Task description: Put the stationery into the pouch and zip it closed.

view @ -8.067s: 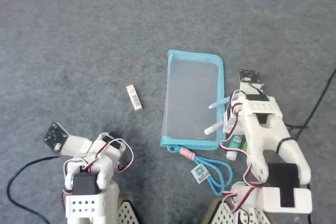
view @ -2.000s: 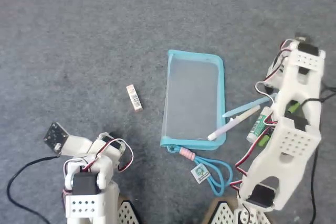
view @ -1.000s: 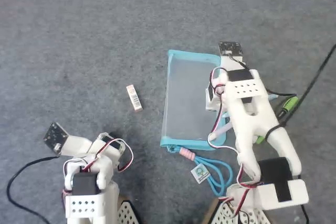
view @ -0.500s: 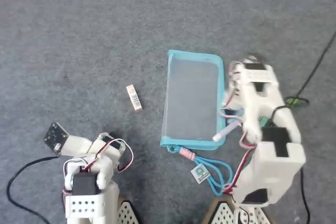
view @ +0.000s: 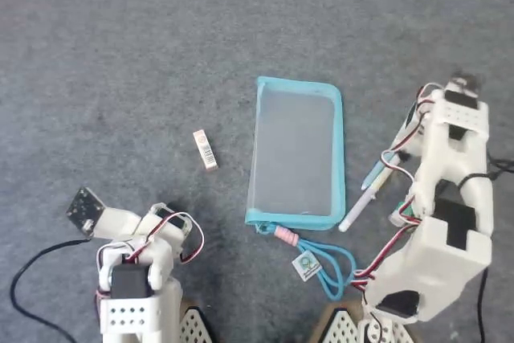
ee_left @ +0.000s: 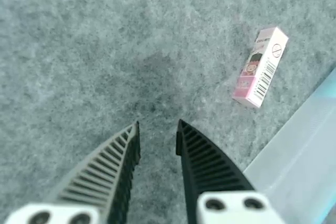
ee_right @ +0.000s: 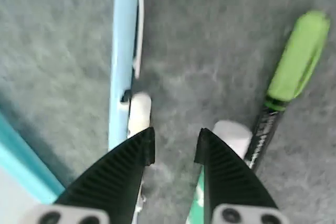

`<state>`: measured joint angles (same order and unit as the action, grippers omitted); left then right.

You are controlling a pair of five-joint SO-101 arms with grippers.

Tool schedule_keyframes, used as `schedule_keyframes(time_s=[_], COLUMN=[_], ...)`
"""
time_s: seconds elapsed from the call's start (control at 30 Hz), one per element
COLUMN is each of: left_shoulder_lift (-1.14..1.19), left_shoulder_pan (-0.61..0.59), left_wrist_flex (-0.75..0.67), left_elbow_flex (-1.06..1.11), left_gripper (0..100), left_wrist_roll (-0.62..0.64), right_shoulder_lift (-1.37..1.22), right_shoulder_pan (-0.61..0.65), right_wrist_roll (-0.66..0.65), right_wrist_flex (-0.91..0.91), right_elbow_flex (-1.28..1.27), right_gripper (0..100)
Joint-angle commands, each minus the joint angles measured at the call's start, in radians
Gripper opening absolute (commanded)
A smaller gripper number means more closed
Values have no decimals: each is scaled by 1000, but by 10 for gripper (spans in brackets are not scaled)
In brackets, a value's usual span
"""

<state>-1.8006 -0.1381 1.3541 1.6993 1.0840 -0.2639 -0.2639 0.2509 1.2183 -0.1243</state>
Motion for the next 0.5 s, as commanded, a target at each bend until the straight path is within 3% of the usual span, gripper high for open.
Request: schedule_keyframes(time_s=[0.0, 0.17, 0.47], left_shoulder_lift=[2, 2, 2], left_shoulder_pan=[-9, -8, -8], left_wrist_flex=[-9, -9, -9], left_elbow_flex=[-13, -13, -13], left_gripper=[109, 109, 109], left_wrist_roll=[-11, -11, -11], right_shoulder_lift=[42, 47, 331], right_shoulder_pan=[4, 165, 547], right_wrist_roll=[-29, -121, -178], right_wrist_flex=[84, 288, 289], right_elbow_flex=[117, 224, 5], right_gripper=[169, 316, 257])
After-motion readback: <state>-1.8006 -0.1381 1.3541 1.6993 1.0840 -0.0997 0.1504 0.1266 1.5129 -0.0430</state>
